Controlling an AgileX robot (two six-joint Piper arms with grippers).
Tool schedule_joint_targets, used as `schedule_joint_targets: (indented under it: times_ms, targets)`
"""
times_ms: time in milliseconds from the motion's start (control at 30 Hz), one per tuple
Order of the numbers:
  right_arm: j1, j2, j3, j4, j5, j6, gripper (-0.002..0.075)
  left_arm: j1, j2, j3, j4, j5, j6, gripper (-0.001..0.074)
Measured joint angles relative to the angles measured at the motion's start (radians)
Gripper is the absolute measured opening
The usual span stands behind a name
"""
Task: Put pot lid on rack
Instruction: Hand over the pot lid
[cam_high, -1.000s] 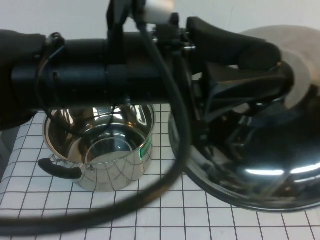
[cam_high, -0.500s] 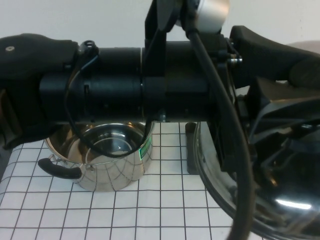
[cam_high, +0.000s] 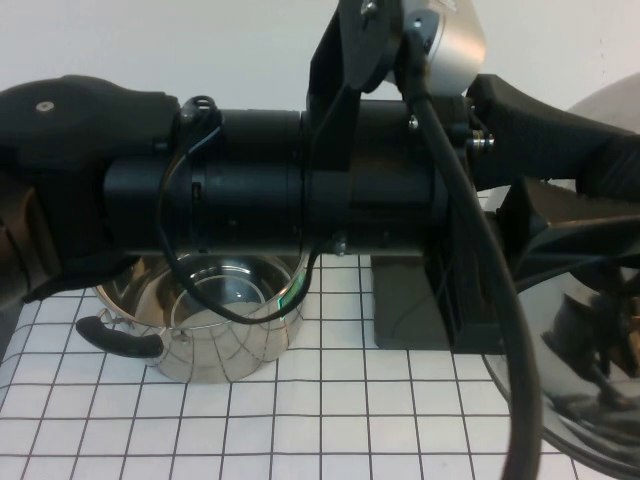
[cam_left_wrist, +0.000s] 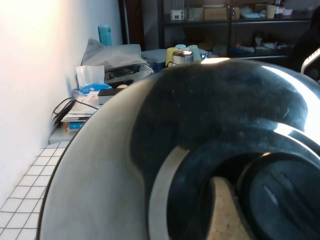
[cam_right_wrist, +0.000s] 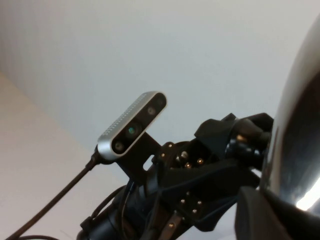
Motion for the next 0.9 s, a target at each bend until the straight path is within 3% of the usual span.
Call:
schedule_joint_targets:
  times_ms: [367,533,633,767,900]
  targets:
    - [0.000,0.000,-0.002,0.001,-0.008,-0.038,0.0155,0.000,0.001,0.000,0.000,-0.005,-0.039,0.0351]
    - [0.000,0.000,0.006,-0.045,-0.075,-0.068,0.0048,-0.001,-0.006,-0.006,-0.043,-0.014,-0.142,0.0560]
    - [0.000,0.006,0.012,-0.059,-0.103,-0.101,0.0020,-0.002,-0.012,-0.008,-0.051,-0.027,-0.159,0.0621]
    - [0.000,0.006,0.012,-0.059,-0.098,-0.140,0.0017,-0.002,-0.023,-0.008,-0.054,-0.075,-0.161,0.0574]
    - [0.000,0.006,0.012,-0.059,-0.115,-0.184,0.0017,-0.002,-0.061,-0.008,0.018,-0.131,-0.194,0.0386]
